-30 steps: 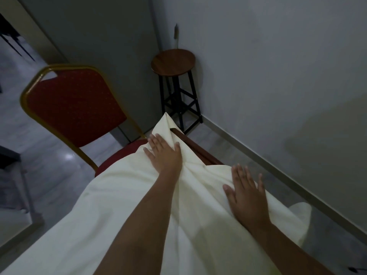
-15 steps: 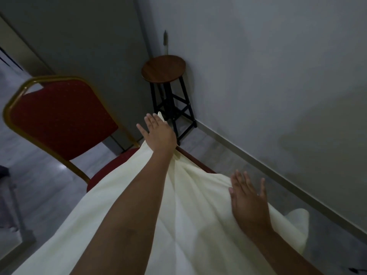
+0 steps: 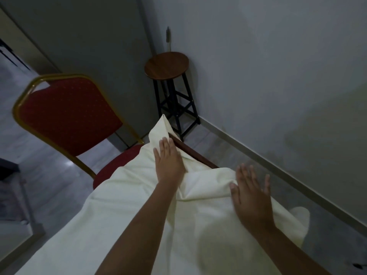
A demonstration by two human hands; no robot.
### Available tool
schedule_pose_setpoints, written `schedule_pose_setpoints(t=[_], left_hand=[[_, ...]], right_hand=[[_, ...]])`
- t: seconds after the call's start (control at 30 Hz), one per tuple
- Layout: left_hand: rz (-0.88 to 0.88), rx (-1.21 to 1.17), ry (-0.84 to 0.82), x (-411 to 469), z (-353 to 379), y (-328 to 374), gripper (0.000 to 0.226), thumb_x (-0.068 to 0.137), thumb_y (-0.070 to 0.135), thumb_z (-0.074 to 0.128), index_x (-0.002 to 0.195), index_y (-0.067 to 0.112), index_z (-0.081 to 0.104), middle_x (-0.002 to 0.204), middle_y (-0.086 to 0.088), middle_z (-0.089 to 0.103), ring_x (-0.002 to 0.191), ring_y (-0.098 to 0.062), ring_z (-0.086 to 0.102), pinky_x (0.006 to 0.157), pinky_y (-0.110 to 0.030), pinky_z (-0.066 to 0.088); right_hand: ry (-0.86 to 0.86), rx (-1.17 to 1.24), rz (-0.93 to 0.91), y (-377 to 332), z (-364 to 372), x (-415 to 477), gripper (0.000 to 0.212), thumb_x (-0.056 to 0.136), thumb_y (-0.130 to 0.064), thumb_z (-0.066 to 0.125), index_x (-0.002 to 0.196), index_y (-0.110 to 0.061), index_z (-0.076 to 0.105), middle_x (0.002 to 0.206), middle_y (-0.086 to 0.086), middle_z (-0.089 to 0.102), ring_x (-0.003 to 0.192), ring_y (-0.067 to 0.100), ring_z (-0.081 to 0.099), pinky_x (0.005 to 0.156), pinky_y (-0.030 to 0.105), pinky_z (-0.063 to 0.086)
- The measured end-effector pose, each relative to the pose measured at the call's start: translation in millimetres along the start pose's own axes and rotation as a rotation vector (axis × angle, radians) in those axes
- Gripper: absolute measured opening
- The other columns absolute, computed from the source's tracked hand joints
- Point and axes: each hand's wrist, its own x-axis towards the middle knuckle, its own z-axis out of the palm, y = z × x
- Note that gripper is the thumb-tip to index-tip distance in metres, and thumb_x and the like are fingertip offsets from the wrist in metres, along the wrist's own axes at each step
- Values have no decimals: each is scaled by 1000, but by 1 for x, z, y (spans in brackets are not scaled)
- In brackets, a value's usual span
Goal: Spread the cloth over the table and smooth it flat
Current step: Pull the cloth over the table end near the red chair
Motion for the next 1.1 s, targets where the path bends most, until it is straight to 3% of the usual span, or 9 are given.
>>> schedule_pose_setpoints(t=[0.13, 0.23, 0.43, 0.6, 0.77, 1.1], left_hand=[[20, 65, 15, -16, -4, -12, 60, 100, 35, 18, 153, 14, -2, 161, -8, -7, 148, -21, -12, 115, -40, -17], [141, 146, -71, -27, -3, -13, 59, 100, 40, 14, 152, 16, -1, 161, -8, -10, 147, -22, -14, 116, -43, -14], [118, 111, -114, -23, 0, -5, 60, 100, 44, 5, 152, 16, -7, 161, -7, -8, 148, -20, -12, 120, -46, -8], [250, 135, -105, -14, 2, 3, 80, 88, 66, -5, 151, 17, -14, 158, -3, -20, 146, -18, -21, 116, -45, -18], [304, 57, -140, 7, 0, 20, 66, 99, 52, 6, 152, 15, -6, 161, -3, -11, 147, -15, -14, 119, -44, -10], [318, 129, -202, 63, 0, 45, 61, 101, 41, 8, 151, 9, -6, 161, -8, -9, 148, -19, -12, 116, -42, -15]], right_hand=[[-44, -14, -46, -1, 6, -16, 61, 97, -41, 18, 139, -5, 44, 143, 15, 47, 135, 32, 42, 111, 58, 24], [-58, -1, -38, -1, 5, -16, 63, 98, -42, 16, 140, -5, 43, 143, 15, 48, 134, 32, 43, 111, 56, 26], [-83, 7, -20, -3, 0, -16, 70, 98, -45, 3, 140, -5, 44, 142, 14, 49, 132, 29, 46, 110, 53, 26], [-102, 6, -23, -2, -2, -16, 67, 99, -42, 6, 138, -5, 47, 140, 13, 52, 129, 28, 50, 109, 52, 31], [-107, 26, -23, -1, -4, -15, 66, 100, -41, 7, 137, -6, 48, 138, 13, 54, 127, 27, 52, 108, 51, 34], [-127, -14, 48, 6, -3, -6, 71, 99, -42, 2, 135, -4, 50, 136, 13, 56, 127, 28, 52, 108, 58, 27]])
